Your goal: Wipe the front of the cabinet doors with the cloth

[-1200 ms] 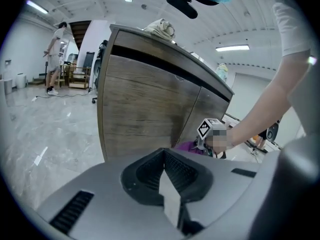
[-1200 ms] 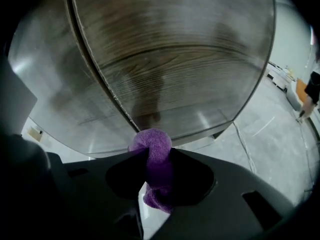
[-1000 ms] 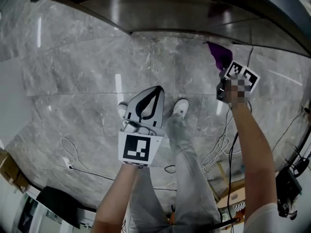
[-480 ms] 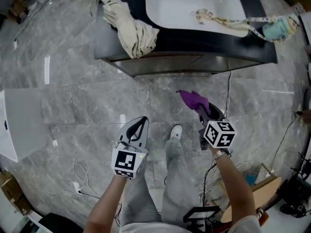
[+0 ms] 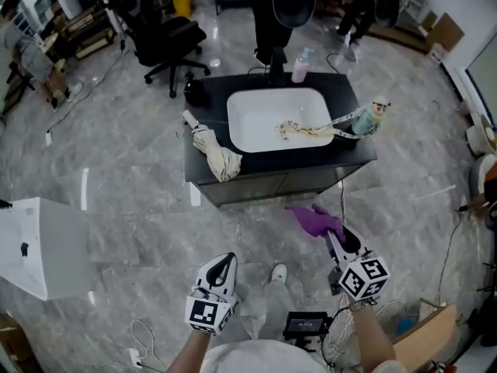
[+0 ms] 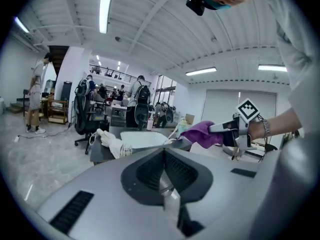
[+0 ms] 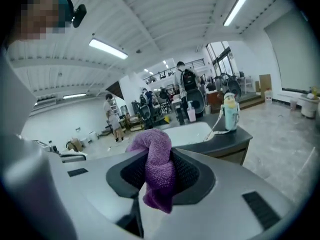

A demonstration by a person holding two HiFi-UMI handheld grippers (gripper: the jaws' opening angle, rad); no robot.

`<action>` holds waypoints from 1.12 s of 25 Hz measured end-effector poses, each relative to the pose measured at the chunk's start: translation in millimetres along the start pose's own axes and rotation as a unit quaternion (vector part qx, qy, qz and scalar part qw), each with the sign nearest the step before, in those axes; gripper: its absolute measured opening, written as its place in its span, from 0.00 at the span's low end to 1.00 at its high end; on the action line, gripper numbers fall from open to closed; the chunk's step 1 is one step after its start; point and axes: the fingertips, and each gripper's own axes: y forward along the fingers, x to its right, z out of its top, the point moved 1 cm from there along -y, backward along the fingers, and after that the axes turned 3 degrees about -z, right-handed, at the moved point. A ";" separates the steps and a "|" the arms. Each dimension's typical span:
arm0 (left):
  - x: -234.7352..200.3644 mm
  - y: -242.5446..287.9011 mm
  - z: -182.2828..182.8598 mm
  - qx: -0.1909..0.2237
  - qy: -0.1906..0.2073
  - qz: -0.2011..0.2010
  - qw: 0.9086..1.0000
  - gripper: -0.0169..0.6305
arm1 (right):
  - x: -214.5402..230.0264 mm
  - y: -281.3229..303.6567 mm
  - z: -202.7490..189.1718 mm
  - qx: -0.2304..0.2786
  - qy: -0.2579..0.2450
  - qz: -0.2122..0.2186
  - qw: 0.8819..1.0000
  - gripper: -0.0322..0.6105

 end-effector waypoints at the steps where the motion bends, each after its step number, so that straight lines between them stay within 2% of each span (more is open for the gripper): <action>1: 6.9 -7.7 15.6 0.012 0.013 -0.006 1.000 0.04 | -4.9 -17.7 15.3 0.016 -0.006 -0.003 1.000 0.23; 5: 15.9 -43.3 72.8 0.051 0.066 -0.022 0.996 0.04 | -34.9 -76.3 61.6 0.080 -0.009 -0.011 0.997 0.23; 8: 20.2 -71.2 104.1 0.069 0.080 -0.034 0.994 0.04 | -64.2 -110.2 80.2 0.111 0.003 -0.008 0.994 0.23; 12: 24.0 -99.9 133.9 0.089 0.102 -0.036 0.990 0.04 | -100.3 -136.0 95.8 0.134 -0.045 0.001 0.990 0.23; 15: 24.3 -113.3 140.6 0.089 0.110 -0.023 0.990 0.04 | -117.3 -145.5 97.5 0.145 -0.070 0.003 0.987 0.23; 21: 44.6 -122.2 136.7 0.110 0.073 0.014 0.991 0.04 | -118.0 -151.1 97.8 0.160 -0.057 0.032 0.985 0.23; 28: 59.6 -122.2 136.9 0.115 0.072 0.029 0.990 0.04 | -126.9 -155.2 110.8 0.190 -0.074 0.061 0.977 0.23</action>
